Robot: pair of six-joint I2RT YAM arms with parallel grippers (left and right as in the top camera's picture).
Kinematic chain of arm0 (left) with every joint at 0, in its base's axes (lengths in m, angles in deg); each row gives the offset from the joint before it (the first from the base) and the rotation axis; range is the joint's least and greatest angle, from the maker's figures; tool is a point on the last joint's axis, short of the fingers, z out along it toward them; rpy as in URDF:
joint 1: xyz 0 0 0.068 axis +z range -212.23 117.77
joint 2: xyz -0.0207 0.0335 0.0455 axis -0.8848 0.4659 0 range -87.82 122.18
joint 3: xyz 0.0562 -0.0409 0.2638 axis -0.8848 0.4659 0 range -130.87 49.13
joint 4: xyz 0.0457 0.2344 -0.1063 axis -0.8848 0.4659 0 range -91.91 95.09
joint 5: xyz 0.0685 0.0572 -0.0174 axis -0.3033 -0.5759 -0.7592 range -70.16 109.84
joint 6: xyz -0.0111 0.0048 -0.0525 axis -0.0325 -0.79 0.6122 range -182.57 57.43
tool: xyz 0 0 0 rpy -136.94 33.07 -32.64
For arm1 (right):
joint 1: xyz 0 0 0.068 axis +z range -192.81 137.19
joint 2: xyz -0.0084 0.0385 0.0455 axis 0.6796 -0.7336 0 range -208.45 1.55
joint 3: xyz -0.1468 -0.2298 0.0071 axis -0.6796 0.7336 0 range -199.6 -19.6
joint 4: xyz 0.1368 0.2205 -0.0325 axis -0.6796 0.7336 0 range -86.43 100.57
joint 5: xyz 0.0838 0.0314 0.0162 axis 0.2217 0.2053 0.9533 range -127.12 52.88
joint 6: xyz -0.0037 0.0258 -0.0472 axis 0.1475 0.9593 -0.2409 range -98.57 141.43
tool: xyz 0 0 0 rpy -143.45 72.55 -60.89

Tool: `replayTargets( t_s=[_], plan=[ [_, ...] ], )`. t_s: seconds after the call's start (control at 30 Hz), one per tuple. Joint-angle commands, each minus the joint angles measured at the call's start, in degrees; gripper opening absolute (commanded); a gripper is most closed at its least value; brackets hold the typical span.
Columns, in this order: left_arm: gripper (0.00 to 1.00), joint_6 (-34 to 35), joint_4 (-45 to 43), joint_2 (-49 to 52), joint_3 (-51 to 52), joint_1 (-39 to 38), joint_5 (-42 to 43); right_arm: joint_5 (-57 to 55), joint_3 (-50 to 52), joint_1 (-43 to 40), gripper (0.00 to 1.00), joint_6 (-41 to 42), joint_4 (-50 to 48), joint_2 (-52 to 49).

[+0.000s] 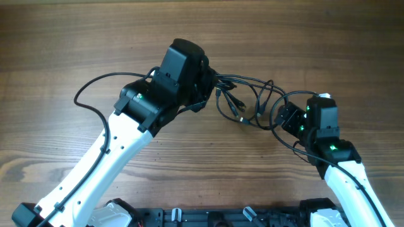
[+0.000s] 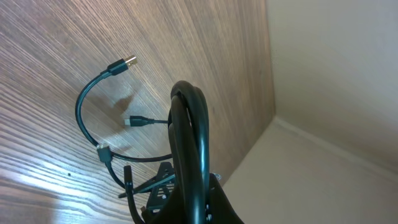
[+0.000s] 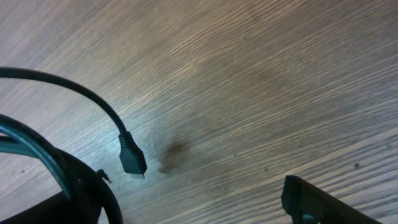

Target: Untangle cables

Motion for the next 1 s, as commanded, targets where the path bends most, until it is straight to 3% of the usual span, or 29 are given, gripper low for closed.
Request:
replayTargets(
  t_s=[0.0,0.2,0.47,0.57,0.7,0.8,0.97],
  plan=[
    [0.04,-1.20,0.44,-1.70,-0.39,0.55,-2.21,4.70,-0.24,-0.31,1.00,-0.04,0.02,-0.42],
    [0.05,-1.44,0.72,-1.70,-0.39,0.55,-2.19,24.04,-0.24,-0.31,1.00,-7.48,-5.97,-0.42],
    [0.04,-13.70,0.72,-1.70,-0.39,0.55,-1.92,32.46,-0.24,-0.31,0.95,-6.21,-13.53,-0.42],
    [0.04,-14.91,0.74,-1.70,-0.39,0.52,-1.92,32.44,-0.24,-0.31,0.94,-0.35,-14.12,-0.42],
    [0.04,-14.88,0.72,-1.70,-0.39,0.52,-1.90,37.35,-0.24,-0.28,0.92,21.05,-13.66,-0.42],
    [0.04,-14.86,0.66,-1.70,-0.39,0.37,-1.49,38.66,-0.24,-0.28,0.70,30.88,-13.53,-0.42],
    [0.04,-14.86,0.52,-1.70,-0.39,-0.24,0.00,38.10,-0.24,-0.28,0.56,33.29,-13.64,-0.42]
  ],
)
